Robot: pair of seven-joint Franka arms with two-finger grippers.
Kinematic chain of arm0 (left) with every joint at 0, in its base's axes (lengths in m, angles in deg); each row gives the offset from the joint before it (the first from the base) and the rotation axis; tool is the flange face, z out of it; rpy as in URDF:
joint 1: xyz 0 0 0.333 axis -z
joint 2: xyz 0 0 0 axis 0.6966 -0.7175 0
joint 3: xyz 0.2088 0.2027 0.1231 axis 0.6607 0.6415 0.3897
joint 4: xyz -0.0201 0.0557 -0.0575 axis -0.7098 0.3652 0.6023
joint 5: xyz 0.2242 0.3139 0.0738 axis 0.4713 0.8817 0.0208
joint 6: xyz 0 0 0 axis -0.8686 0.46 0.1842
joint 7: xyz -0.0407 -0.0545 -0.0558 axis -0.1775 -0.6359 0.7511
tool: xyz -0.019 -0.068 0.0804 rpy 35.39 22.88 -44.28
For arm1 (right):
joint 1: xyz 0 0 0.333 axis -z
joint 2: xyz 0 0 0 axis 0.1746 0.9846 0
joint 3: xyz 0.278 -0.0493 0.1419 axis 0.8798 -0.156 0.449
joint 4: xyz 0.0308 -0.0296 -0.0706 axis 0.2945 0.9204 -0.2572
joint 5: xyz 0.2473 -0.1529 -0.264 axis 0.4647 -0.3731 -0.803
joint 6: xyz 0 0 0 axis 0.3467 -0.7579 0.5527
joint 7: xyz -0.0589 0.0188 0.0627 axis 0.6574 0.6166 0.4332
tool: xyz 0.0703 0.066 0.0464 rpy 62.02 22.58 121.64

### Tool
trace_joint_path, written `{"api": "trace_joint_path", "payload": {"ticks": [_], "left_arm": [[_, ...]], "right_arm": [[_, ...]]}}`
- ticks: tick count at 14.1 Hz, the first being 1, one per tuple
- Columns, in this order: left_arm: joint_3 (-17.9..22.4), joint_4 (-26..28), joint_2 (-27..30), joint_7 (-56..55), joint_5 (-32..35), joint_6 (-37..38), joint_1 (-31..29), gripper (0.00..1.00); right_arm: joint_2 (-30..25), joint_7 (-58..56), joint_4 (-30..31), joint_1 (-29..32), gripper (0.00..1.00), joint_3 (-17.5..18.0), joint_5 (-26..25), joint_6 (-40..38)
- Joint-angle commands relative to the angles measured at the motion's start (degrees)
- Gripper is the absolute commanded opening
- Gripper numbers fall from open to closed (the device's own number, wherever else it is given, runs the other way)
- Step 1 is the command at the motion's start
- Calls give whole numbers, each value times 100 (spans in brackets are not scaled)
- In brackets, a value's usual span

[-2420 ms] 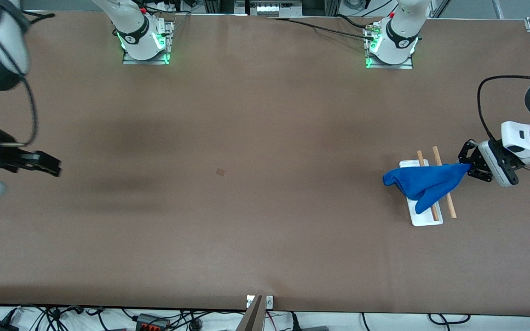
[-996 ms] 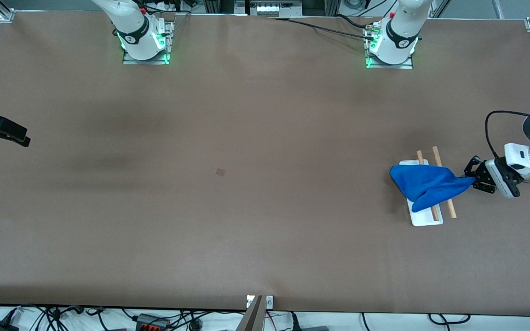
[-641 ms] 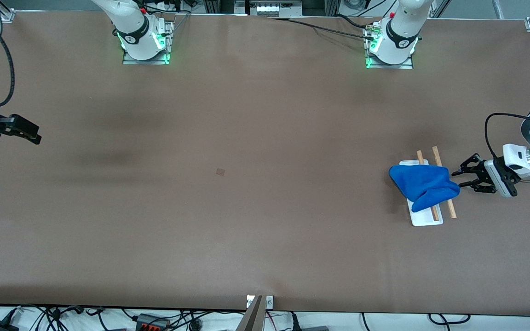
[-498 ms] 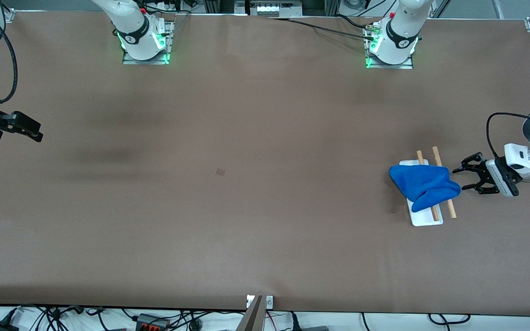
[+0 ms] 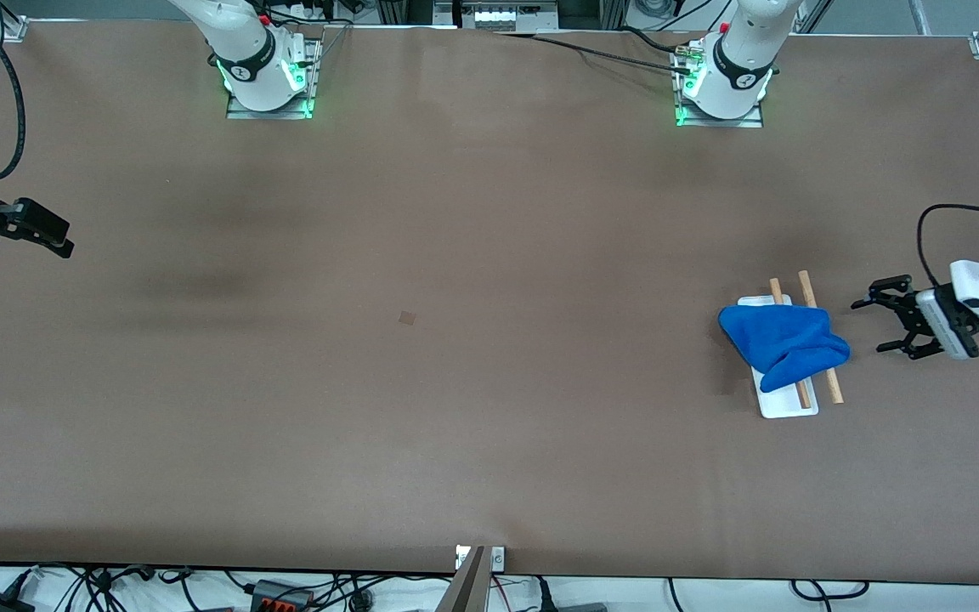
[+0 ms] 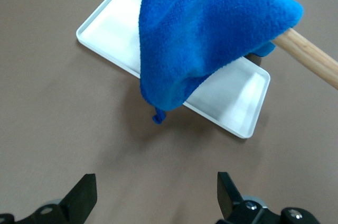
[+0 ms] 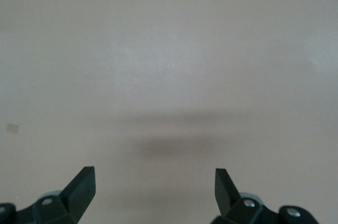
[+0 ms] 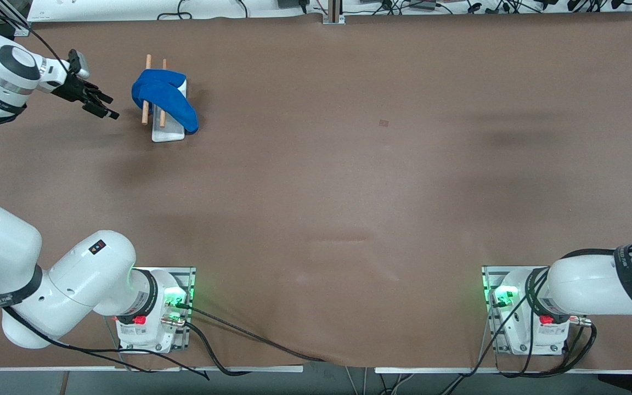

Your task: Pass towel and hang on rack

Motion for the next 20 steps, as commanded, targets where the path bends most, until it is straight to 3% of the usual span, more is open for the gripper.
{"api": "trace_joint_path", "payload": {"ticks": [1, 4, 9, 16, 20], "left_arm": [[-68, -648, 23, -1, 486, 713, -33, 100], [-156, -1413, 23, -499, 769, 1626, 29, 100], [-218, -2512, 417, -2483, 769, 3524, 309, 100], [-226, -2865, 1112, -4893, 1033, 4511, 1205, 100], [-235, -2856, 1534, -7158, 1059, 4890, 1566, 100]], "right_arm": [[-82, -110, 14, -16, 100, 1, 46, -56], [-73, -119, 14, -16, 100, 10, 46, -65], [-29, -119, 14, -33, 100, 19, 46, -56], [-38, -119, 14, -33, 100, 19, 55, -65], [-29, -128, 14, -51, 100, 19, 55, -56]]}}
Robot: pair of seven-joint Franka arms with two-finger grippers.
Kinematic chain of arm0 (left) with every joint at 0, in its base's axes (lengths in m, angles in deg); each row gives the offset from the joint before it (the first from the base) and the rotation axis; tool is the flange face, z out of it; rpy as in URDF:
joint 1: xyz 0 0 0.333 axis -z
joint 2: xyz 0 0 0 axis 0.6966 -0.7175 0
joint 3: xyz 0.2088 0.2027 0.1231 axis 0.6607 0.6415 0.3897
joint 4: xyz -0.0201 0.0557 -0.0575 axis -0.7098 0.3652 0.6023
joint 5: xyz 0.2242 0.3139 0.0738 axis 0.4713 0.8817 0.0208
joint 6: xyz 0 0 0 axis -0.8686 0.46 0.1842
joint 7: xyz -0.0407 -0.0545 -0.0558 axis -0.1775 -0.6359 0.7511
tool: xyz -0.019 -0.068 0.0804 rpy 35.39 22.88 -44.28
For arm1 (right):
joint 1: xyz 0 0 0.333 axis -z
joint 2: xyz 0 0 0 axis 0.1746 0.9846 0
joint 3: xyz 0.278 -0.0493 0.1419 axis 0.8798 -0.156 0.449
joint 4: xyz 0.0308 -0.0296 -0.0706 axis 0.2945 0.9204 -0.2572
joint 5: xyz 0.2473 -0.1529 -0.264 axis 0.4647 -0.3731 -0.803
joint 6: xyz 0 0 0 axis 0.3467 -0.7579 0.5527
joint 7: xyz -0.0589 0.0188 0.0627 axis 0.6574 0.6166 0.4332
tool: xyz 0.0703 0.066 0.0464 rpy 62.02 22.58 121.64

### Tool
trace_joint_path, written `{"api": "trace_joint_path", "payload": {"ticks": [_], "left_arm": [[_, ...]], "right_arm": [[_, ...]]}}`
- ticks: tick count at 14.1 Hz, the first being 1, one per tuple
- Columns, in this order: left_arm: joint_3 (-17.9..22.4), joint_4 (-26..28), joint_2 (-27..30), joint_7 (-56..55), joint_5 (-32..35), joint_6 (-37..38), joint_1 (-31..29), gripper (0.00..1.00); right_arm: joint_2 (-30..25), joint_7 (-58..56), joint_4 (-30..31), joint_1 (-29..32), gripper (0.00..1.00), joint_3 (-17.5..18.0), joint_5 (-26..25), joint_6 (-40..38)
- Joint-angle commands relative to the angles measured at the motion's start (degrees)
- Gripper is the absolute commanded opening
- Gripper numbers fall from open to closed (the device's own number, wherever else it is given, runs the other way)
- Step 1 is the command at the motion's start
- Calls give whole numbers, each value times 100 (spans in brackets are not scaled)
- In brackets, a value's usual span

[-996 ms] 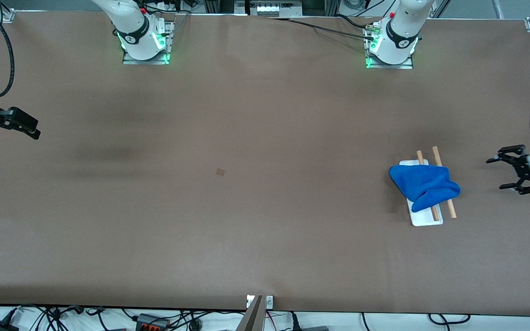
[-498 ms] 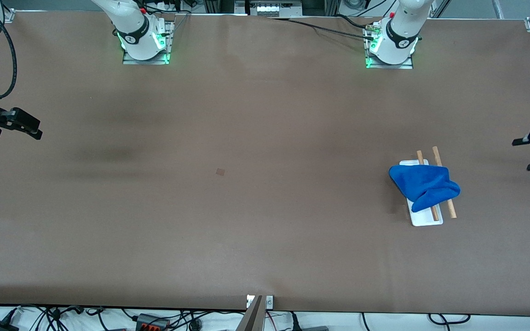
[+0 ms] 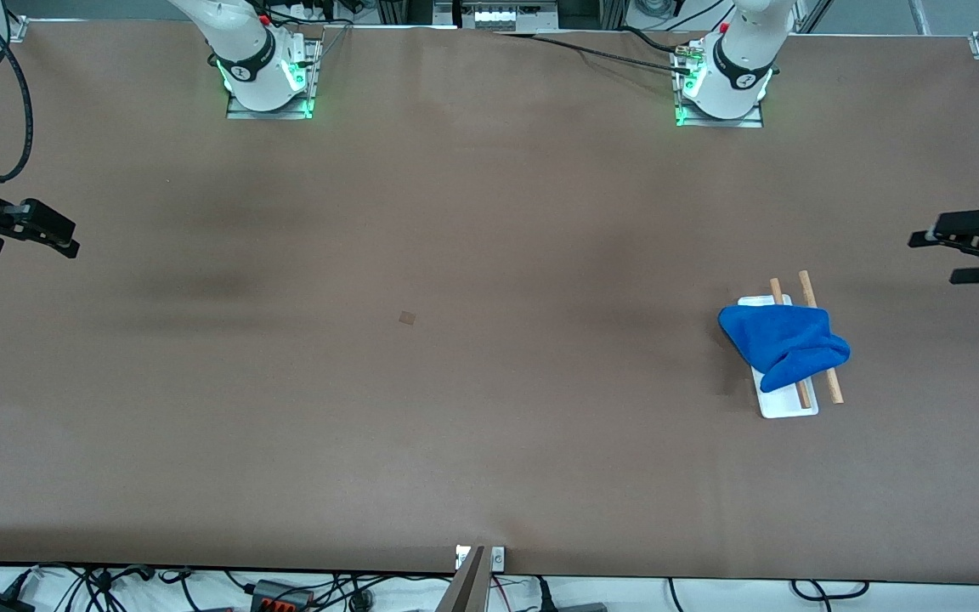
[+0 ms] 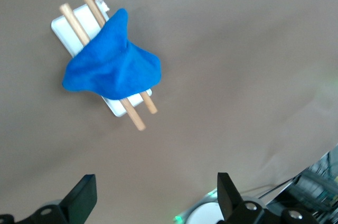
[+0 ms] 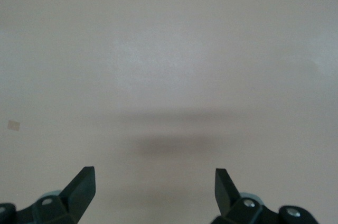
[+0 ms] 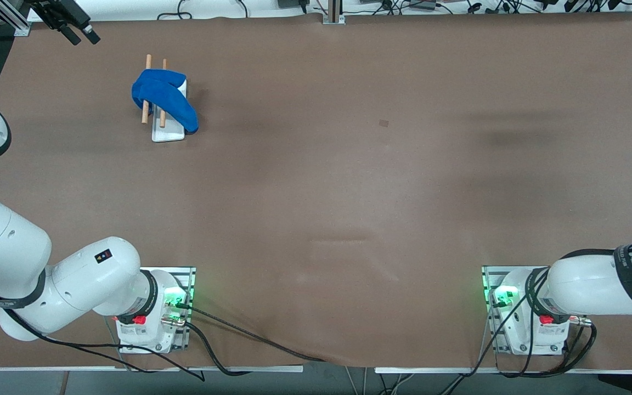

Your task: Pass towel and hang on rack

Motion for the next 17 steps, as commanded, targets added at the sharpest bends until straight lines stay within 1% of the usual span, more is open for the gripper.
{"api": "trace_joint_path", "payload": {"ticks": [1, 4, 5, 6, 9, 10, 11, 12, 13, 14, 16, 17], "left_arm": [[23, -32, 270, -1277, 169, 172, 138, 100], [32, -41, 315, -1632, 204, 374, 384, 100], [14, -32, 428, -1807, 361, 374, 411, 100], [-12, 3, 525, -2009, 432, 374, 551, 100], [5, -6, 587, -2756, 442, 524, 920, 100], [84, 99, 805, -2897, 433, 480, 1069, 100], [276, 317, 972, -2925, 433, 323, 1253, 100], [695, 563, 1218, -2934, 433, 147, 1603, 100], [1143, 922, 1490, -3004, 433, -54, 1955, 100], [1365, 1335, 1858, -3161, 433, -387, 2115, 100], [1403, 2179, 2500, -3669, 450, -1081, 2143, 100], [1412, 2391, 2651, -4003, 476, -1181, 2143, 100]], "right_arm": [[-48, -104, 12, -33, 100, -3, 55, -49], [-48, -112, 20, -33, 100, -3, 55, -49], [-48, -104, 20, -33, 100, -3, 55, -49], [-48, -104, 20, -33, 100, -3, 64, -49], [-48, -104, 20, -33, 100, -3, 64, -66], [-48, -112, 12, -51, 100, -3, 55, -145], [-48, -104, 12, -60, 100, -3, 55, -180], [-48, -112, 12, -60, 100, -3, 46, -189], [-48, -113, 12, -60, 100, -3, 46, -190], [-48, -104, 12, -60, 100, -3, 46, -190], [-48, -86, 12, -68, 100, -3, 46, -181], [-48, -77, 12, -68, 100, -3, 38, -181]]}}
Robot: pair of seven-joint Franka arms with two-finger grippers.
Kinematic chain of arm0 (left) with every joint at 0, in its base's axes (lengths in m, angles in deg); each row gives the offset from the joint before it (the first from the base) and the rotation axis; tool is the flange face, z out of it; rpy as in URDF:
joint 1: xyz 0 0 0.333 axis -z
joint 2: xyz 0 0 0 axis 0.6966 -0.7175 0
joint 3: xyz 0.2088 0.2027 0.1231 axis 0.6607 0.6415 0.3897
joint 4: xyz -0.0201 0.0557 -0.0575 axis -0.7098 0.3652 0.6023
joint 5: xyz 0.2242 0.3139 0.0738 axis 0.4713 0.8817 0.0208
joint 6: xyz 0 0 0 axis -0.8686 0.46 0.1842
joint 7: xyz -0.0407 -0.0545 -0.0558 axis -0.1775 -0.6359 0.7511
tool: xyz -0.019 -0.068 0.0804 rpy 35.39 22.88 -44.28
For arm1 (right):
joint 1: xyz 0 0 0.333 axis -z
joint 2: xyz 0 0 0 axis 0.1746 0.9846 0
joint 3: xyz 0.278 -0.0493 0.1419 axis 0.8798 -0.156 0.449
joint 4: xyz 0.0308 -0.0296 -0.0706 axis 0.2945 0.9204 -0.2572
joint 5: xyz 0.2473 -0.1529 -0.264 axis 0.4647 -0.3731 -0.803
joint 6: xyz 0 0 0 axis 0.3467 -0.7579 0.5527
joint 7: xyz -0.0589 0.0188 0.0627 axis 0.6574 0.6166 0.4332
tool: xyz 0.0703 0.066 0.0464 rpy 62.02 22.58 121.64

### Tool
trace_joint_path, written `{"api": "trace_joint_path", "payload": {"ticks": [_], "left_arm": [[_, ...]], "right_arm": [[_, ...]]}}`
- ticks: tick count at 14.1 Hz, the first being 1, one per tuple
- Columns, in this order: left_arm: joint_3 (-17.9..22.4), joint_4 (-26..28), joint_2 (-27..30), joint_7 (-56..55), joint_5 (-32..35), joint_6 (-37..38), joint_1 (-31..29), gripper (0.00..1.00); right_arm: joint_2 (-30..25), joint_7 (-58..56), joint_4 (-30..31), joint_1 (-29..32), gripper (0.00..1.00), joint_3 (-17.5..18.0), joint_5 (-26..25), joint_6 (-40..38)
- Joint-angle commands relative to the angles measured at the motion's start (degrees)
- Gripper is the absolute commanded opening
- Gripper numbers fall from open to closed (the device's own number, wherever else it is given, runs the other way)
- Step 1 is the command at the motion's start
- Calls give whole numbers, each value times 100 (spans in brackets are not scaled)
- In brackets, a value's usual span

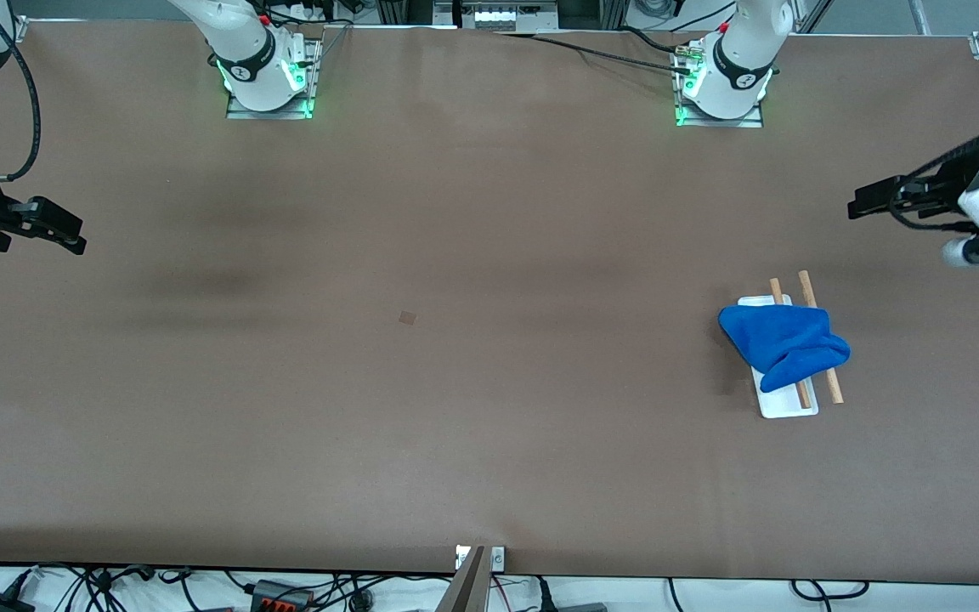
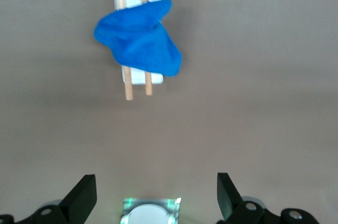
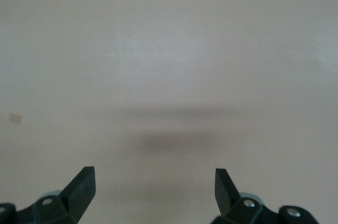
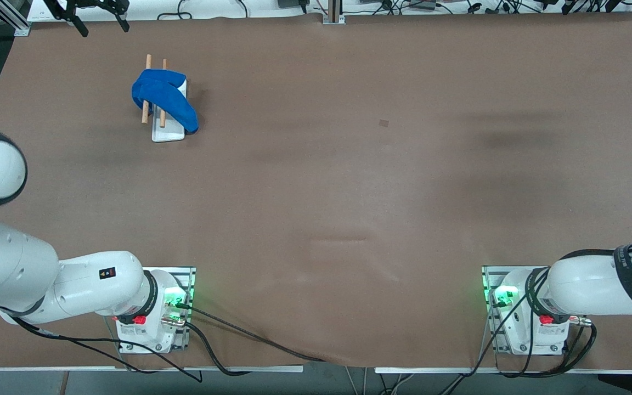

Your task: Pass towel and hang on rack

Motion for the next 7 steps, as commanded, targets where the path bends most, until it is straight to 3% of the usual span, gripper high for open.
{"api": "trace_joint_path", "payload": {"ticks": [1, 7], "left_arm": [[174, 1140, 907, -749, 193, -504, 90, 100], [174, 1159, 1084, -304, 193, -539, 116, 100]], "right_arm": [[-49, -90, 10, -20, 100, -4, 46, -61], [-49, -99, 10, -12, 100, -4, 46, -69]]}}
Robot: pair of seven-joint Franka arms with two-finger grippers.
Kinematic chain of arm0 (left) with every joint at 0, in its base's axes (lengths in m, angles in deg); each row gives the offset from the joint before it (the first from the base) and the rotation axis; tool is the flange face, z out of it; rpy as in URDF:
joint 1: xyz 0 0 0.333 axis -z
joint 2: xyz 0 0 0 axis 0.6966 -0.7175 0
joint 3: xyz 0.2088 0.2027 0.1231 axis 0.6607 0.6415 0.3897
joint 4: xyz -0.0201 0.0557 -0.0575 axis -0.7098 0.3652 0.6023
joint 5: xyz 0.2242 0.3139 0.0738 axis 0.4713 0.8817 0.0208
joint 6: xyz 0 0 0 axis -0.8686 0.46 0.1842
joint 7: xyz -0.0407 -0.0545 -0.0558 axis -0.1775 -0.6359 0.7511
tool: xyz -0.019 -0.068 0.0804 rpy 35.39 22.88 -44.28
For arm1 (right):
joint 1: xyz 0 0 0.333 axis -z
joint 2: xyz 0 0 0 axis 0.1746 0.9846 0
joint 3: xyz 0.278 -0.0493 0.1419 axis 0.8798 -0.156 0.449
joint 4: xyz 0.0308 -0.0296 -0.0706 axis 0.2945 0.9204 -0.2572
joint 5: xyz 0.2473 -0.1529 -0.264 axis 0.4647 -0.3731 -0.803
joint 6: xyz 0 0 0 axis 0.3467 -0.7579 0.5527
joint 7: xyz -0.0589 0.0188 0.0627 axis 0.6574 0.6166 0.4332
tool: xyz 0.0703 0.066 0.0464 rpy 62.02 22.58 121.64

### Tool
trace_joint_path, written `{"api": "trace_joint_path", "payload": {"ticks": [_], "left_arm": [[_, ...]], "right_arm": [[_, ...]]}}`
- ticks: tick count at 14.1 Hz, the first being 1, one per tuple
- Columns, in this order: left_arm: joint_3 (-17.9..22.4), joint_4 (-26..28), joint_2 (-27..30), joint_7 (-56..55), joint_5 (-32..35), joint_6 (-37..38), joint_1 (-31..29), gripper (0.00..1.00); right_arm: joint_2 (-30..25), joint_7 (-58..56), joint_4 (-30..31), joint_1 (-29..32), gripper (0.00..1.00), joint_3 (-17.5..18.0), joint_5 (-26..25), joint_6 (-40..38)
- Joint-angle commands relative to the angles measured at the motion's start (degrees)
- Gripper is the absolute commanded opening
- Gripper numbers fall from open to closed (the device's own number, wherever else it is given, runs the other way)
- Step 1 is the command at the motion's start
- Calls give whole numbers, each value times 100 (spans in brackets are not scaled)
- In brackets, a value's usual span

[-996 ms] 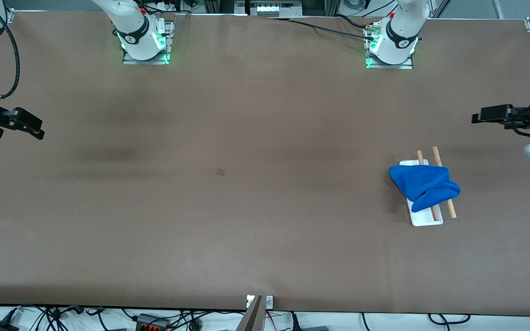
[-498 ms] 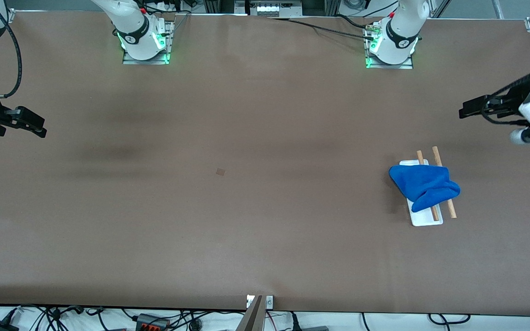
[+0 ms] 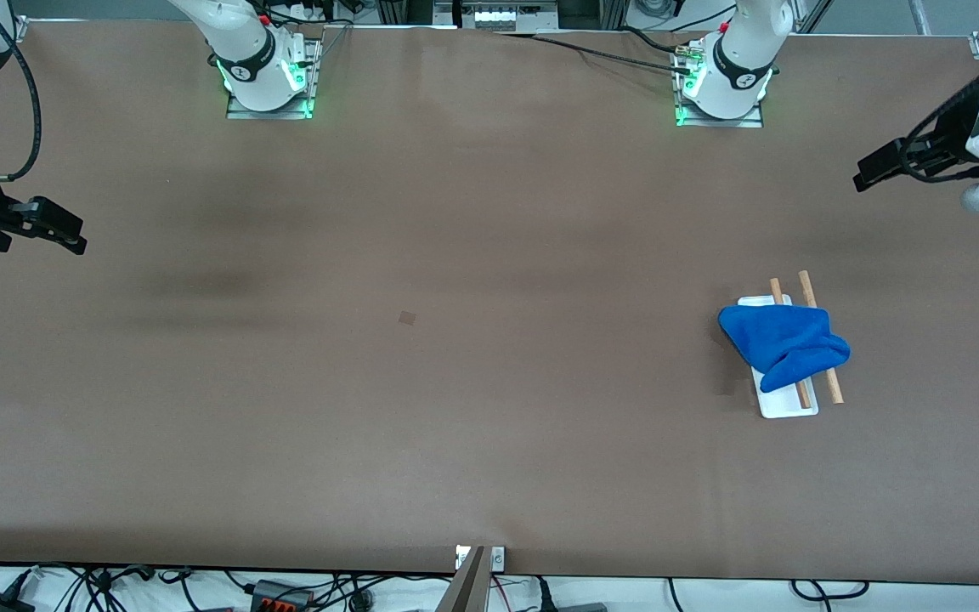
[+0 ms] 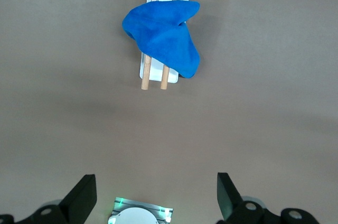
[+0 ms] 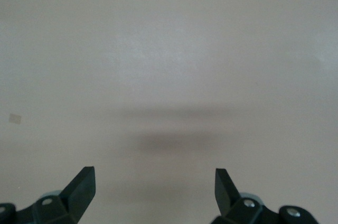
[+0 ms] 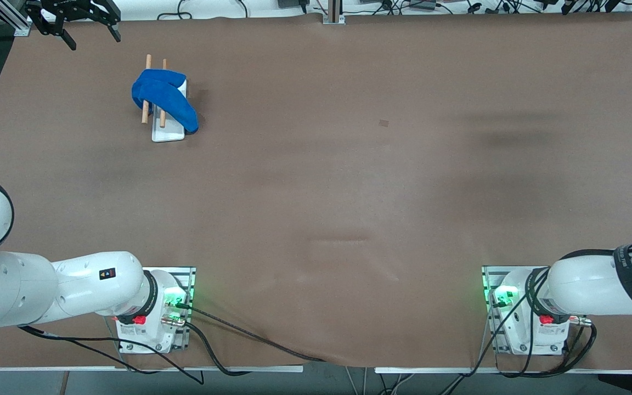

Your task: Pass towel and hang on rack

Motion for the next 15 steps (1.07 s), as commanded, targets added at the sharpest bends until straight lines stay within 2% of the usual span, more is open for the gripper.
{"api": "trace_joint_path", "payload": {"ticks": [1, 4, 7, 15], "left_arm": [[80, 123, 102, 187, 180, -174, 91, 100], [62, 122, 76, 222, 215, -227, 100, 100], [62, 140, 75, 905, 215, -280, 100, 100], [62, 114, 67, 925, 215, -227, 100, 100]], "right_arm": [[-49, -99, 10, -8, 100, -4, 46, -60], [-49, -99, 10, -8, 100, -4, 55, -60], [-49, -99, 10, -8, 100, -4, 55, -60], [-40, -73, 10, -8, 100, -4, 64, -60]]}}
